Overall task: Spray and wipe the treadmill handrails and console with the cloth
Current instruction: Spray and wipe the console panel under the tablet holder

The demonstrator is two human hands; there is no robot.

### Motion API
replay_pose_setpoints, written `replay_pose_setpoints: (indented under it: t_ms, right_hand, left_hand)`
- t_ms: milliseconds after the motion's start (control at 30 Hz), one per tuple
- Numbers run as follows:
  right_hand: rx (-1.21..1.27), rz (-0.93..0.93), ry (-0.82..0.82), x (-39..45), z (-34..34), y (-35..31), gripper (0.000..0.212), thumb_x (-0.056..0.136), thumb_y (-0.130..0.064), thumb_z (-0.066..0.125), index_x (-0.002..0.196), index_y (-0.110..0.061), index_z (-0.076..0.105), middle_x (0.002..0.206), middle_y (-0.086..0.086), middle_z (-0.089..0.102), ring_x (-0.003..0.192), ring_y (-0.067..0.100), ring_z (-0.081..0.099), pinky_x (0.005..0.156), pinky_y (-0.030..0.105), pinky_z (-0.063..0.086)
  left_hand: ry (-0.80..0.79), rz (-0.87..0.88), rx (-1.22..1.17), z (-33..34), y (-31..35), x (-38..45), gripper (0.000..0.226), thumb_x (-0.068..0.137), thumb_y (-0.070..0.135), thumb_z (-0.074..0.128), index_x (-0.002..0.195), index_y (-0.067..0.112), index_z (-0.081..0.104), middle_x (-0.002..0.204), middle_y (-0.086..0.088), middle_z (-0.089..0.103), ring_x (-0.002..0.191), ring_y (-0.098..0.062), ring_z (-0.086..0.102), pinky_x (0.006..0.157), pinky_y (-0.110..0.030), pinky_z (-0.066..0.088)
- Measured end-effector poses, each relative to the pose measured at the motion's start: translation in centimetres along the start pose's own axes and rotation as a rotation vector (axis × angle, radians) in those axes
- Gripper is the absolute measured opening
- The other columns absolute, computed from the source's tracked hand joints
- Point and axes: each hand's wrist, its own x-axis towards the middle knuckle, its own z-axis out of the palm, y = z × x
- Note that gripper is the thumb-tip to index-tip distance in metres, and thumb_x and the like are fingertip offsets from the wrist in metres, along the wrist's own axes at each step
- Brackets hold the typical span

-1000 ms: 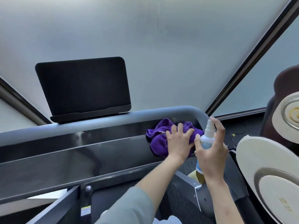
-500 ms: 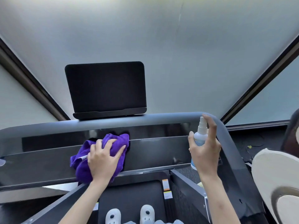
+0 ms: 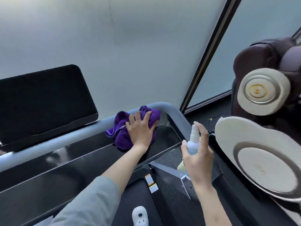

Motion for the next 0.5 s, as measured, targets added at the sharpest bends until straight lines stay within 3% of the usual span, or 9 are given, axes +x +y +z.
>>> replay_pose_setpoints:
  t_ms: [133,267,400,500]
  right_hand:
    - [-0.023,-0.005,0.021,-0.4,-0.9,0.7,0.065,0.083,0.000,0.069,0.131,-0.034,0.040,0.110,-0.007,0.066,0.078,0.016,0.061,0.069,0.012,0.041]
    - [-0.030,-0.001,-0.026,-0.5,0.0,0.2,0.064,0.084,-0.002,0.068,0.131,-0.034,0.039,0.114,0.001,0.069,0.082,0.021,0.064,0.070,0.014,0.041]
    - [-0.011,-0.008,-0.097,-0.3,2.4,-1.6,0.062,0.086,-0.005,0.067,0.131,-0.037,0.038,0.104,0.002,0.070,0.075,0.024,0.063,0.066,0.024,0.044]
    - [0.004,-0.021,-0.108,-0.8,4.2,-3.3,0.062,0.086,-0.005,0.067,0.131,-0.037,0.038,0.108,-0.002,0.069,0.075,0.026,0.062,0.067,0.032,0.050]
  left_hand:
    - [-0.105,0.089,-0.016,0.9,2.1,0.7,0.044,0.087,0.055,0.058,0.123,0.030,0.062,0.121,-0.010,0.056,0.101,-0.034,0.050,0.082,-0.047,0.042]
    - [-0.060,0.190,-0.071,-0.7,-1.3,-0.8,0.037,0.082,0.052,0.066,0.106,0.024,0.069,0.104,-0.011,0.061,0.090,-0.034,0.054,0.072,-0.042,0.043]
    - [-0.050,0.049,-0.121,-4.1,-7.6,-4.1,0.036,0.077,0.053,0.071,0.099,0.025,0.070,0.094,-0.007,0.059,0.085,-0.031,0.054,0.070,-0.040,0.046]
    - [-0.049,-0.062,-0.131,-6.8,-13.2,-7.6,0.039,0.078,0.063,0.060,0.097,0.030,0.069,0.089,0.001,0.055,0.083,-0.024,0.052,0.069,-0.036,0.047]
